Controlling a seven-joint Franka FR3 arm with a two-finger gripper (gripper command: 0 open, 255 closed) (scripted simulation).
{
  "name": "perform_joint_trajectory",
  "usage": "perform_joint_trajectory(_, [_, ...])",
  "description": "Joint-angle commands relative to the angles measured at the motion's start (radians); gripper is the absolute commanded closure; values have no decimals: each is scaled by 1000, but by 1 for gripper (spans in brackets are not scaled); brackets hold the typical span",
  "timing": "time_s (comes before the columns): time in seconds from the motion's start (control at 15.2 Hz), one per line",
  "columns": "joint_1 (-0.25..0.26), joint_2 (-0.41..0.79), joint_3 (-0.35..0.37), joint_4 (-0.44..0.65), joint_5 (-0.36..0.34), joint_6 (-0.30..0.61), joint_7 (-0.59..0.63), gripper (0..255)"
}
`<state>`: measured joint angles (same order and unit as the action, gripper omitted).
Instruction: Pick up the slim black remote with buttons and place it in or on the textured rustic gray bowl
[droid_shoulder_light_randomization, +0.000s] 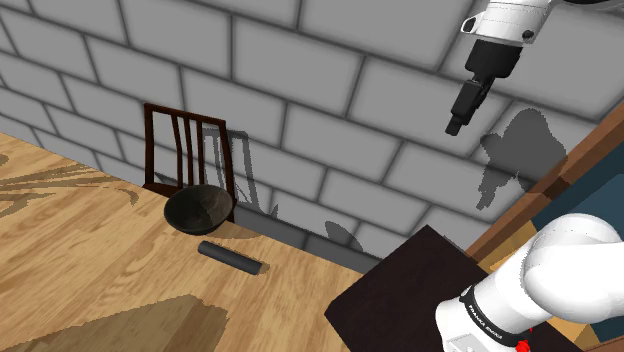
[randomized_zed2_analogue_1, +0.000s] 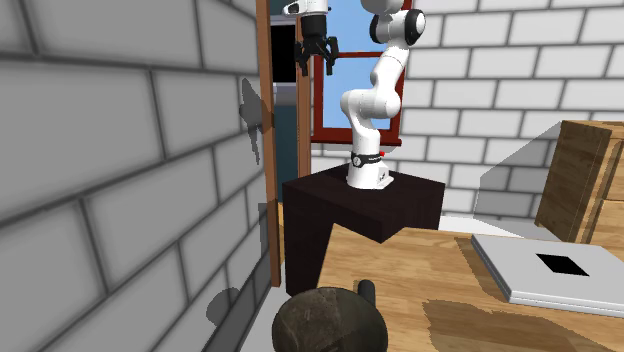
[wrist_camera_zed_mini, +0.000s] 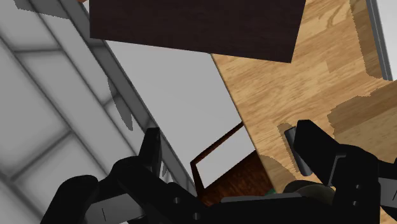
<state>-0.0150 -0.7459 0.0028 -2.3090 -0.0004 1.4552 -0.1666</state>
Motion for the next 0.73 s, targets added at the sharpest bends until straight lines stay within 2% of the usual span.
perform_joint_trajectory(0.0, [0,0,0,0,0,0,0,0])
perform_joint_trajectory(0.66, [66,161,93,-145,78,324,45,0])
